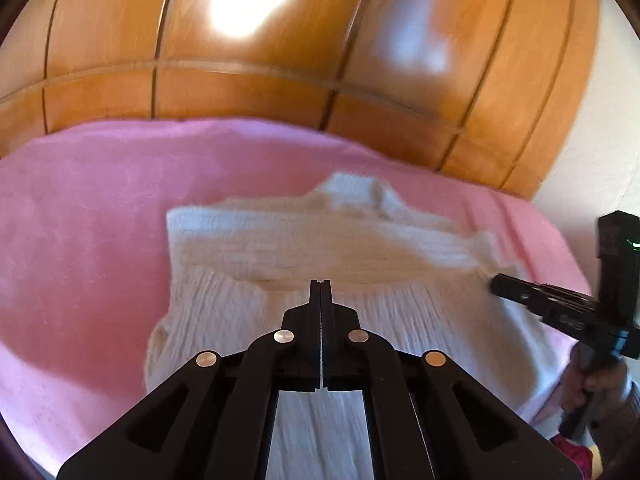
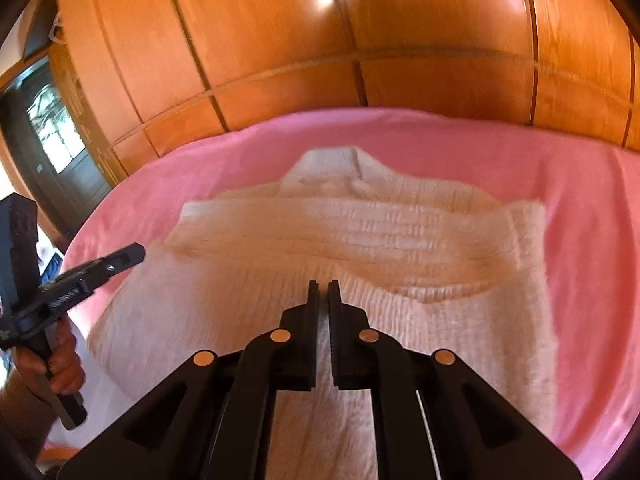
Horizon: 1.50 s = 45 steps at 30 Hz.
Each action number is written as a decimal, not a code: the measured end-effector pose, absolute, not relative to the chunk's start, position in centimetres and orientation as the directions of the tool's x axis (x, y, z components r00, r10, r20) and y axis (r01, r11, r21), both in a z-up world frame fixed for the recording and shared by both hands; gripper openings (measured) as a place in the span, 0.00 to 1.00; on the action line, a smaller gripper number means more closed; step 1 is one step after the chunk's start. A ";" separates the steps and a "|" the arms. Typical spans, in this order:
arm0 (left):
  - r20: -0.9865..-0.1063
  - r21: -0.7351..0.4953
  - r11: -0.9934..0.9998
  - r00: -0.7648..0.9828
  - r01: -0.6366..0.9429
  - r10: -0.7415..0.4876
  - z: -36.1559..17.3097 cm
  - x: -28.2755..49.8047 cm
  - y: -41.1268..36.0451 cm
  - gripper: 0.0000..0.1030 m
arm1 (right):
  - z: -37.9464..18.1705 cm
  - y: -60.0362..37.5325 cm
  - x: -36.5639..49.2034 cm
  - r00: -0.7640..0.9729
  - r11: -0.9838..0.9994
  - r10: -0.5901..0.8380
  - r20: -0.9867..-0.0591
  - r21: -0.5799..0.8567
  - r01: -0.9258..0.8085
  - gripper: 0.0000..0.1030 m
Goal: Fold small clothes
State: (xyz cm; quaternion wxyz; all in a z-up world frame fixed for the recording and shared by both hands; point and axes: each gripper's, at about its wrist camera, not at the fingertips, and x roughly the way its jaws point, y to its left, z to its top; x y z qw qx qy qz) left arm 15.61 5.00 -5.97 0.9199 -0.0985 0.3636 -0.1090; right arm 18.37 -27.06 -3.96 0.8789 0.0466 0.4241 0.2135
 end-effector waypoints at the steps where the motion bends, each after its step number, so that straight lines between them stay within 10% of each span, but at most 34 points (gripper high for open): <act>1: -0.696 -0.241 0.968 0.682 0.075 -0.226 -7.8 16.8 5.2 0.00 | -5.0 -26.9 18.8 0.541 0.915 0.389 -0.746 0.245 -0.321 0.00; 9: -0.726 -0.278 0.960 0.651 0.020 -0.223 -9.3 16.4 6.7 0.04 | -8.6 -27.5 19.1 0.503 0.913 0.400 -0.766 0.286 -0.291 0.01; 11: -0.704 -0.252 0.966 0.673 0.062 -0.226 -8.0 15.2 6.8 0.30 | -8.0 -28.2 18.9 0.494 0.901 0.429 -0.756 0.320 -0.293 0.11; 12: -0.697 -0.265 0.959 0.669 0.095 -0.259 -7.6 14.7 7.0 0.45 | -7.5 -28.6 18.6 0.490 0.893 0.448 -0.748 0.341 -0.296 0.31; 14: -0.695 -0.311 0.942 0.645 0.129 -0.318 -7.3 14.3 7.3 0.55 | -6.7 -29.1 17.9 0.494 0.881 0.470 -0.731 0.361 -0.304 0.53; 19: -0.731 -0.276 0.940 0.591 0.199 -0.340 -8.7 13.9 4.8 0.56 | -6.0 -28.3 16.3 0.515 0.909 0.397 -0.759 0.246 -0.337 0.63; 24: -0.766 -0.099 0.967 0.603 0.233 -0.223 -10.4 13.9 1.4 0.06 | -7.5 -25.7 16.0 0.516 0.915 0.315 -0.797 0.109 -0.390 0.06; 35: -0.675 -0.095 0.993 0.729 0.067 -0.114 -7.6 15.8 3.1 0.04 | -4.7 -26.4 18.6 0.609 0.935 0.315 -0.728 0.128 -0.331 0.05; 41: -0.737 0.040 0.997 0.676 0.073 -0.020 -11.1 16.8 1.3 0.06 | -8.5 -26.5 19.2 0.589 0.944 0.310 -0.746 0.170 -0.281 0.11; 44: -0.749 0.025 0.997 0.662 0.072 -0.029 -10.8 16.9 1.8 0.10 | -7.9 -27.1 18.9 0.566 0.932 0.344 -0.749 0.203 -0.299 0.32; 45: -0.751 0.048 0.997 0.660 0.067 -0.008 -10.5 16.8 1.8 0.12 | -7.4 -27.5 18.6 0.564 0.929 0.352 -0.747 0.208 -0.305 0.54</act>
